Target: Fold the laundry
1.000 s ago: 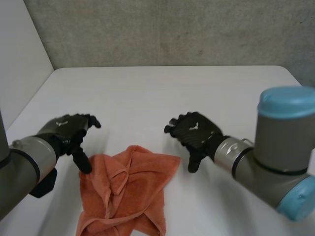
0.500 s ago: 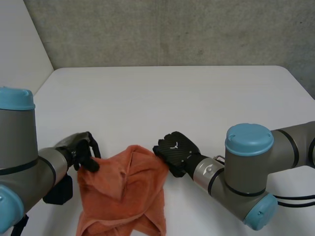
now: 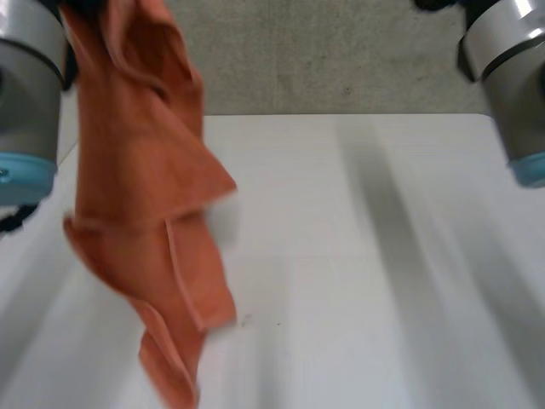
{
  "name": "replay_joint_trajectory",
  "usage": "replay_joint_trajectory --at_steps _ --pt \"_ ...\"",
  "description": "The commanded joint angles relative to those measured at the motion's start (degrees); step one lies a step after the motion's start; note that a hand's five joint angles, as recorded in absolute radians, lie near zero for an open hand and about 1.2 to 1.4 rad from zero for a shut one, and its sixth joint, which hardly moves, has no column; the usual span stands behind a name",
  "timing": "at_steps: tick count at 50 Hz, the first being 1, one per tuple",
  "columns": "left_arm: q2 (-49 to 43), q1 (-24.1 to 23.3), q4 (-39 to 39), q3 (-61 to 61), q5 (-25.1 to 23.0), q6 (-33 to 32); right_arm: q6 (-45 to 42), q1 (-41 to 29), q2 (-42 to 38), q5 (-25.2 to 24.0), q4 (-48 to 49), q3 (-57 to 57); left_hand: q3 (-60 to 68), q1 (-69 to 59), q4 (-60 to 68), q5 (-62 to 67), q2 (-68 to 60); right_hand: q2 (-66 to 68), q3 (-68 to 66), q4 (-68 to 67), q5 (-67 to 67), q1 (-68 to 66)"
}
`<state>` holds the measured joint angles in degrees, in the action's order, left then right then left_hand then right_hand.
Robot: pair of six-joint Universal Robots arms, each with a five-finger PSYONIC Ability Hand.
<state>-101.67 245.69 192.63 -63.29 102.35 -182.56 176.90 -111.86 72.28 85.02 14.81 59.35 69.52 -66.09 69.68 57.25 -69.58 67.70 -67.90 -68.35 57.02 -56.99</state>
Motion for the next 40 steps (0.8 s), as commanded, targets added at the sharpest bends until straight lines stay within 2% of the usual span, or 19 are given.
replay_joint_trajectory --at_steps 1,5,7,8,9,13,15,21,26,29,31,34,40 --pt "4.64 -1.61 9.08 -7.44 0.31 0.01 -1.64 1.29 2.08 -5.55 -3.90 5.75 10.48 -13.91 10.32 12.75 -10.42 12.30 -12.10 -11.65 12.98 -23.01" --pt "4.90 -4.16 7.42 -13.16 0.31 0.27 -1.56 0.94 1.20 -8.38 -7.08 9.46 10.48 -13.91 10.32 12.75 -10.42 11.35 -11.15 -10.70 12.03 -22.06" --pt "5.34 -4.86 6.80 -14.83 0.22 0.10 -1.82 0.59 -0.55 -9.26 -9.35 12.53 10.48 -13.91 10.32 12.75 -10.42 -31.17 31.38 31.82 -30.49 20.47" --pt "5.35 -4.87 6.79 -14.85 0.22 0.10 -1.82 0.59 -0.56 -9.26 -9.36 12.54 10.48 -13.91 10.32 12.75 -10.42 -31.37 31.57 32.02 -30.69 20.66" --pt "6.04 -5.83 6.10 -16.15 0.22 0.10 -1.73 0.50 -2.30 -9.44 -10.58 13.15 10.48 -13.91 10.32 12.75 -10.42 -40.53 40.73 41.18 -39.85 29.82" --pt "9.03 -8.20 4.86 -18.01 0.31 0.01 -1.47 0.32 -5.83 -9.61 -14.02 13.42 10.48 -13.91 10.32 12.75 -10.42 -45.67 45.87 46.32 -44.99 34.96" --pt "10.08 -8.47 4.60 -18.18 0.22 0.01 -1.03 0.32 -8.46 -10.40 -17.35 13.33 10.48 -13.91 10.32 12.75 -10.42 -50.35 50.55 51.00 -49.67 39.64" --pt "15.00 -8.74 3.90 -17.40 -0.22 -0.34 2.66 -0.47 -12.07 -12.25 -19.38 12.54 10.48 -13.91 10.32 12.75 -10.42 -57.28 57.48 57.93 -56.60 46.57" --pt "17.73 -8.83 2.05 -17.22 -0.84 -0.43 14.32 -4.50 -16.81 -15.32 -19.47 9.12 10.48 -13.91 10.32 12.75 -10.42 -57.70 57.90 58.35 -57.02 46.99" --pt "19.05 -8.91 0.30 -17.57 -1.01 -0.78 17.78 -5.30 -18.05 -16.03 -19.21 8.06 10.48 -13.91 10.32 12.75 -10.42 -57.70 57.90 58.35 -57.02 46.99" --pt "19.67 -9.00 -0.58 -17.92 -0.93 -0.78 24.16 -7.22 -21.02 -16.56 -18.68 4.82 10.48 -13.91 10.32 12.75 -10.42 -57.70 57.90 58.35 -57.02 46.99" --pt "20.81 -9.35 -1.81 -18.80 -0.93 -0.78 28.57 -8.55 -24.54 -16.73 -17.46 0.26 10.48 -13.91 10.32 12.75 -10.42 -57.70 57.90 58.35 -57.02 46.99" --pt "22.48 -11.19 -2.70 -20.73 -0.93 -0.87 31.67 -11.01 -29.83 -17.00 -16.04 -6.00 10.48 -13.91 10.32 12.75 -10.42 -57.70 57.90 58.35 -57.02 46.99"
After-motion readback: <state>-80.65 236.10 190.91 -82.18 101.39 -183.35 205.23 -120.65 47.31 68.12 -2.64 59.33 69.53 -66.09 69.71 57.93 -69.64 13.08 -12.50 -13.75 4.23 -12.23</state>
